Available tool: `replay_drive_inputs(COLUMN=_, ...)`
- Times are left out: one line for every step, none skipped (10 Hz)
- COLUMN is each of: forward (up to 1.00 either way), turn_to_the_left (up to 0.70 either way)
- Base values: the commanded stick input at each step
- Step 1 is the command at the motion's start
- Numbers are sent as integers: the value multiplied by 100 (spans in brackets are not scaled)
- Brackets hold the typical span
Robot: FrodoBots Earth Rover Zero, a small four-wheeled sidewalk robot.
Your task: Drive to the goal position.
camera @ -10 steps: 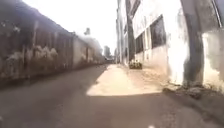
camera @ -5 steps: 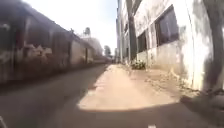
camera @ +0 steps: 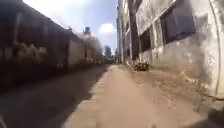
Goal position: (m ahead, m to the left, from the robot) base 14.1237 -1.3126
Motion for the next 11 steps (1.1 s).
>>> replay_drive_inputs(forward=100, turn_to_the_left=0)
replay_drive_inputs(forward=100, turn_to_the_left=0)
replay_drive_inputs(forward=100, turn_to_the_left=0)
replay_drive_inputs(forward=100, turn_to_the_left=0)
replay_drive_inputs(forward=100, turn_to_the_left=0)
replay_drive_inputs(forward=100, turn_to_the_left=0)
replay_drive_inputs(forward=100, turn_to_the_left=0)
replay_drive_inputs(forward=100, turn_to_the_left=0)
replay_drive_inputs(forward=100, turn_to_the_left=0)
replay_drive_inputs(forward=100, turn_to_the_left=0)
replay_drive_inputs(forward=100, turn_to_the_left=0)
